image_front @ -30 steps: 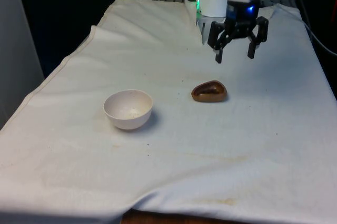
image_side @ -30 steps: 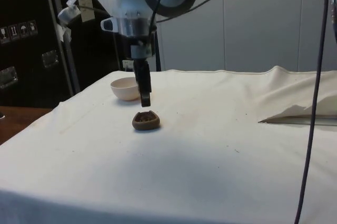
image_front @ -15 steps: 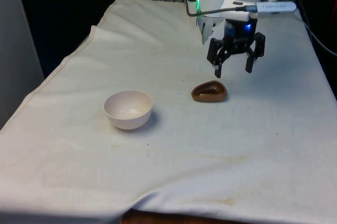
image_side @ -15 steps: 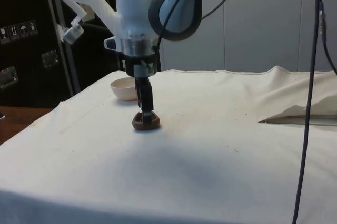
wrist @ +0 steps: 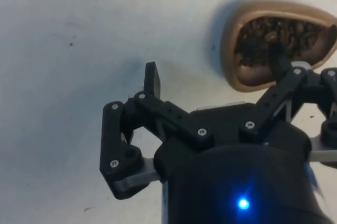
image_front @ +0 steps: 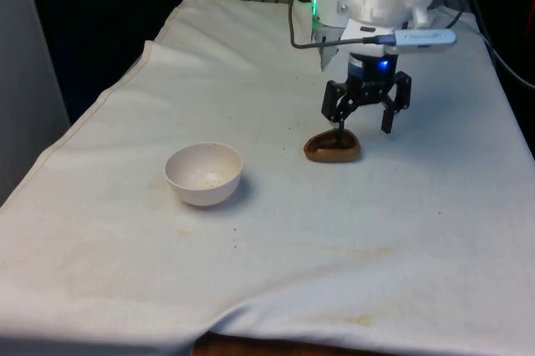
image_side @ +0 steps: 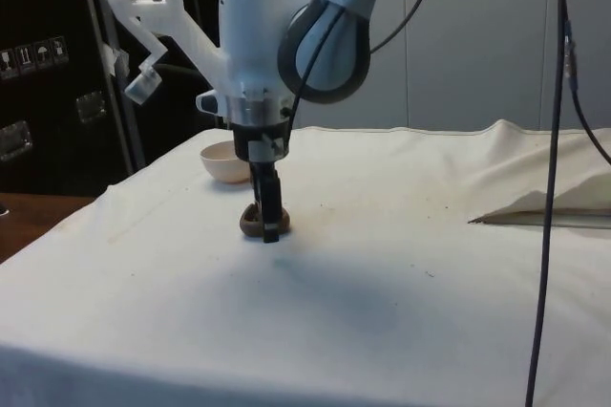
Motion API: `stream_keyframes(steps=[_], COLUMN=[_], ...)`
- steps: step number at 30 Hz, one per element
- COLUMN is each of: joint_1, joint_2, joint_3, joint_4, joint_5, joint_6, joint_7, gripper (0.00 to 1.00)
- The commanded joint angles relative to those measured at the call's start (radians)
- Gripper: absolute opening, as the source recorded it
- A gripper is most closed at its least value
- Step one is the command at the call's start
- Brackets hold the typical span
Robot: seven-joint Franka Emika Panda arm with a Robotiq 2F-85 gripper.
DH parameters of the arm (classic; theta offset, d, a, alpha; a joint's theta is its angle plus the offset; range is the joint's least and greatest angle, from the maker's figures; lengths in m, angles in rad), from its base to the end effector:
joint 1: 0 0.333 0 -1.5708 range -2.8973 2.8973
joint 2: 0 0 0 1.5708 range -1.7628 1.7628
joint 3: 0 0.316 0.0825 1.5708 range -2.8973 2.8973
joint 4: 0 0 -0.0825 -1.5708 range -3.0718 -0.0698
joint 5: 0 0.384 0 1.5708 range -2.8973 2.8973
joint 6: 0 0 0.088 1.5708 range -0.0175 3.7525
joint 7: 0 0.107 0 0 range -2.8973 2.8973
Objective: Pour the coffee beans from the cup into the bowl.
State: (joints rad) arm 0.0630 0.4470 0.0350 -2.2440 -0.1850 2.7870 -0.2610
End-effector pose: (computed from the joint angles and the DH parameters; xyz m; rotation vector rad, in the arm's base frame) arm 0.5462 0.0626 0.1744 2.9677 0.7978 0.1415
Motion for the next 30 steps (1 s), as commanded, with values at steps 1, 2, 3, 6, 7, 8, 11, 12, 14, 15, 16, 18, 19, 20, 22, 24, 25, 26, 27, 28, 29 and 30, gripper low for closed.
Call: stream_keyframes(steps=[1,2,3,6,7,8,11,12,14,15,16,18,19,20,22,24,25,26,27,28,29,30], joint_1=[-0.001,-0.001,-0.003,-0.006,-0.006,-0.006,-0.007,-0.008,-0.01,-0.011,-0.014,-0.019,-0.011,-0.013,-0.026,-0.033,-0.035,-0.037,-0.037,-0.028,-0.037,-0.037], joint_2=[0.009,0.004,0.013,0.018,0.019,0.02,0.02,0.02,0.02,0.021,0.023,0.027,0.02,0.022,0.034,0.039,0.04,0.04,0.041,0.039,0.041,0.042], joint_3=[-0.007,-0.003,-0.008,-0.009,-0.009,-0.008,-0.006,-0.005,-0.004,-0.004,-0.003,-0.003,-0.008,-0.009,-0.002,0.001,0.001,0.002,0.001,-0.01,0.001,0.0], joint_4=[0.005,0.003,0.006,0.009,0.009,0.009,0.009,0.009,0.009,0.009,0.011,0.015,0.01,0.012,0.021,0.025,0.026,0.027,0.028,0.028,0.027,0.027], joint_5=[-0.005,0.0,-0.004,-0.002,-0.002,-0.002,0.0,0.001,0.002,0.003,0.003,0.005,0.0,0.0,0.009,0.013,0.014,0.014,0.014,0.003,0.013,0.012], joint_6=[0.011,0.001,0.012,0.013,0.013,0.013,0.011,0.01,0.009,0.009,0.009,0.009,0.003,0.003,0.008,0.007,0.006,0.006,0.006,0.003,0.006,0.005], joint_7=[-0.003,-0.002,-0.006,-0.01,-0.009,-0.009,-0.011,-0.011,-0.013,-0.014,-0.016,-0.02,-0.011,-0.013,-0.027,-0.034,-0.036,-0.037,-0.037,-0.026,-0.036,-0.035], gripper=[1.0,1.0,1.0,1.0,1.0,1.0,1.0,1.0,1.0,1.0,1.0,1.0,1.0,1.0,1.0,1.0,1.0,1.0,1.0,1.0,1.0,1.0])
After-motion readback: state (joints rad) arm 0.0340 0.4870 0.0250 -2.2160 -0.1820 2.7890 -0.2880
